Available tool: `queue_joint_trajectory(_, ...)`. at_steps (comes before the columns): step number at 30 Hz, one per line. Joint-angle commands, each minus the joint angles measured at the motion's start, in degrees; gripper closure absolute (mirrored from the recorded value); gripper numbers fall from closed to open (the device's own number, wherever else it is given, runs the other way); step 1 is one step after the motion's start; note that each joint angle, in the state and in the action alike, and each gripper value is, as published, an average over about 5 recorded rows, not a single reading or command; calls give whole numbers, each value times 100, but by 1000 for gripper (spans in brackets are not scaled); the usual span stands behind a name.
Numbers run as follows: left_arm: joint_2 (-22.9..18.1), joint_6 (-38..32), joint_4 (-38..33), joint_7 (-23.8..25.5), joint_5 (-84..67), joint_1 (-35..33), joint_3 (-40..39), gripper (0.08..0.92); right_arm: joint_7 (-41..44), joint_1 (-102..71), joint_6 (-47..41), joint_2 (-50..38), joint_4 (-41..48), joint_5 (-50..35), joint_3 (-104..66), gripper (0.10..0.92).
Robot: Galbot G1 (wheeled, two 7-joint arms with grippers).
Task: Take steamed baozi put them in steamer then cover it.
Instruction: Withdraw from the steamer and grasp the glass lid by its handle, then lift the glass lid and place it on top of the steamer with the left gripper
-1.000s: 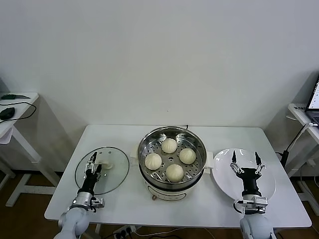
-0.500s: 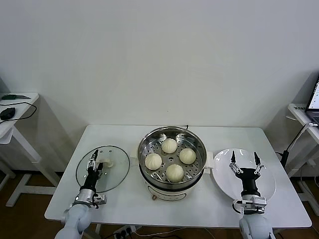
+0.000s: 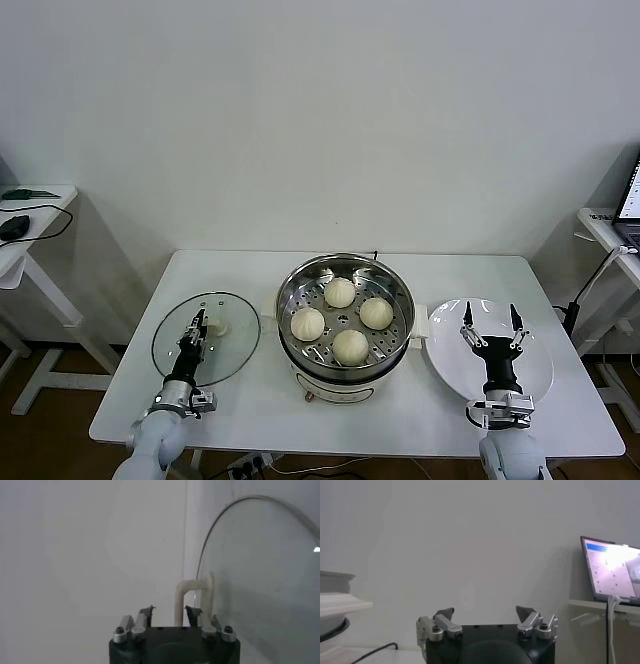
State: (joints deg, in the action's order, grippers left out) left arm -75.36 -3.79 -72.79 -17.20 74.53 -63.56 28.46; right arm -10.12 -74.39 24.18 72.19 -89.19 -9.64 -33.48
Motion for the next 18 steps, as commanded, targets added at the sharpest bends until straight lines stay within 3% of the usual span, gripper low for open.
queue_joint_trajectory(1, -6, -4, 87, 16, 38, 51, 40, 658, -6, 3, 5, 16, -19, 8, -4, 203)
queue_joint_trajectory(5, -2, -43, -90, -16, 5, -15, 133, 772, -7, 8, 9, 26, -30, 14, -1, 203)
queue_joint_trajectory(8, 35, -57, -556, -40, -95, -188, 257, 813, -7, 8, 15, 30, -38, 15, -2, 203)
queue_joint_trajectory(18, 281, -5, -2932, -22, -619, -882, 911, 815, 8, 11, 36, 80, -26, 29, -10, 203)
